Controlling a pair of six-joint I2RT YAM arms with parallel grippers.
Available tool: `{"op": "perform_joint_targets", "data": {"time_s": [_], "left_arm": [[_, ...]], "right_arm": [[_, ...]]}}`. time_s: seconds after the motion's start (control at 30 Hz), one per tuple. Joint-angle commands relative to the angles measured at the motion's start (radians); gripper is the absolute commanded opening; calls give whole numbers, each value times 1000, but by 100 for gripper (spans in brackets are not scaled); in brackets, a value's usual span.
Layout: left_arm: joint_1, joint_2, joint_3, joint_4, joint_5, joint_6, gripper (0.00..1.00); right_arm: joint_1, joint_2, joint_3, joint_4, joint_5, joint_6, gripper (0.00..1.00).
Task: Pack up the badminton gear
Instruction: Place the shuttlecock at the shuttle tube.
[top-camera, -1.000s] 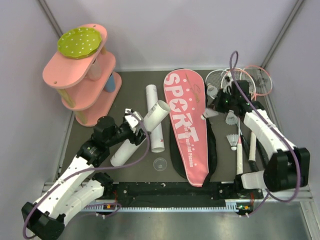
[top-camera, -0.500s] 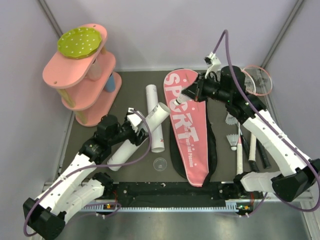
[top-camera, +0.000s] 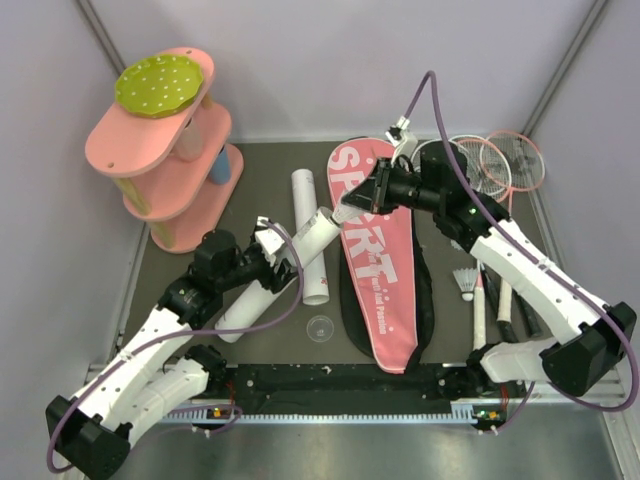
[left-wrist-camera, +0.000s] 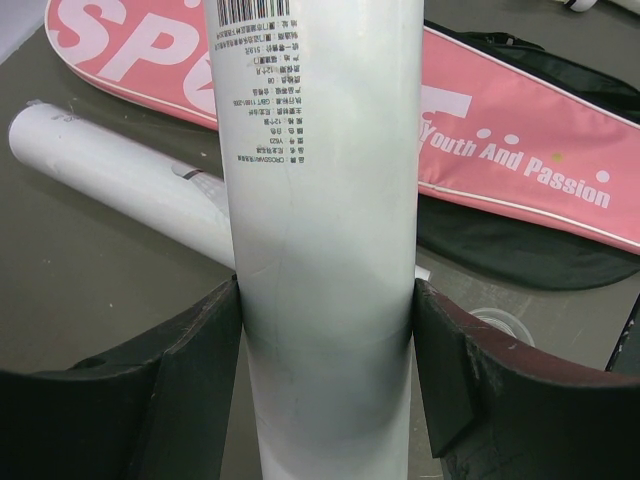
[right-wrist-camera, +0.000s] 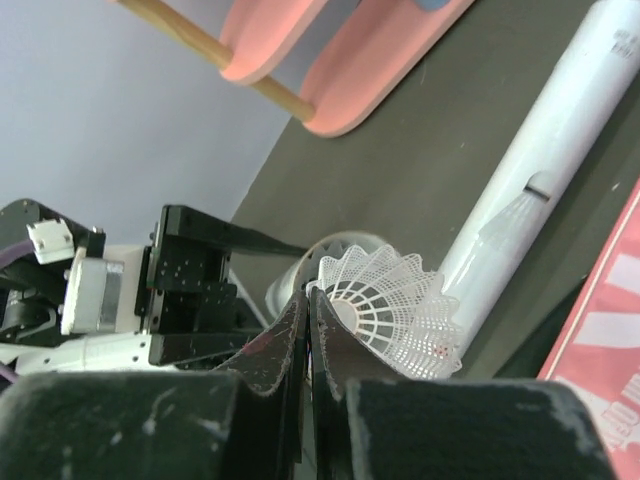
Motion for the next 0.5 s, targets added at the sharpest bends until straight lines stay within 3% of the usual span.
{"op": "perform_joint_targets", "data": {"time_s": [0.0,0.4,0.47], "left_arm": [[-3,-31,28,59,34,13,0],[-5,-50,21,74,61,8,0],[-5,-54,21,76,62,10,0]], "right_arm": [[38,-20,-49,105,-71,83,0],[54,-1,-164,330,-251,251,0],[52,6,-176,359,-280,283,6]]}}
